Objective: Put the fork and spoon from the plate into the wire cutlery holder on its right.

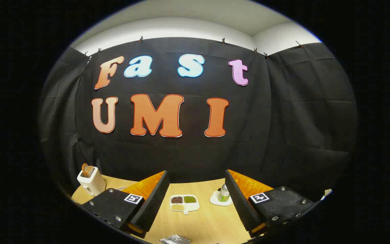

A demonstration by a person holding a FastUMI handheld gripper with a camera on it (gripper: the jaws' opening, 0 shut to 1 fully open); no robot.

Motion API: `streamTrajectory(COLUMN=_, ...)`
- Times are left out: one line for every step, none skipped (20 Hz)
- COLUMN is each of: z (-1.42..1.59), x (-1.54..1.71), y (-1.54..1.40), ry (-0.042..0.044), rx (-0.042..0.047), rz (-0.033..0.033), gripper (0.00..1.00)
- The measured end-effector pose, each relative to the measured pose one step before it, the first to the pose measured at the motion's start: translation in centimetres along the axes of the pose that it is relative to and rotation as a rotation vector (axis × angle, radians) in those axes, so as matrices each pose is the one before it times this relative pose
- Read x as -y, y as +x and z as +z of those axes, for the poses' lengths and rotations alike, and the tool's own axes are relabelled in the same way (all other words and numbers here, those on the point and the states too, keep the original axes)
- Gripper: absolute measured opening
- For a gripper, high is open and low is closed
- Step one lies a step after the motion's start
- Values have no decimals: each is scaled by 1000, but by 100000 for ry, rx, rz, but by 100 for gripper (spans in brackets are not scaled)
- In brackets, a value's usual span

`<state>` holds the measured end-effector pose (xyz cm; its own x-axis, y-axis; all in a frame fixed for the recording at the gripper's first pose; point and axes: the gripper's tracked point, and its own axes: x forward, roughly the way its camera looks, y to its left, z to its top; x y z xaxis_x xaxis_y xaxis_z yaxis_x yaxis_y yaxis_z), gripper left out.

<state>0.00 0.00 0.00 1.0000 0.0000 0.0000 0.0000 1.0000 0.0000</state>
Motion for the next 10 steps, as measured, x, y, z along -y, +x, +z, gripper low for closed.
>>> streamTrajectory(z=-42, x=-51, y=36, ry=182, rx=-212, rz=17, gripper=99)
streamTrajectory(z=-165, x=-83, y=74, ry=273, rx=-502, rz=146, gripper=99)
streamTrajectory(z=-71, x=-147, y=23, ry=205, rx=-367, rz=174, gripper=99)
streamTrajectory(z=-122, x=-155, y=54, ry=42, rx=-284, rz=352, gripper=99)
streamTrajectory(z=-38, x=-116, y=42, ry=-194, rx=-153, rz=200, gripper=99)
streamTrajectory(z=-81, x=-89, y=101, ry=-200, rx=-134, rz=93, gripper=99)
streamTrajectory(z=1, x=-175, y=94, ry=-119, rx=-100, rz=188, gripper=99)
streamTrajectory(z=23, x=-191, y=7, ry=81, rx=4, rz=263, gripper=99)
streamTrajectory(z=-20, x=-282, y=25, ry=131, rx=-36, rz=453, gripper=99)
streamTrajectory(z=12, x=-322, y=20, ry=-43, rx=-78, rz=645, gripper=99)
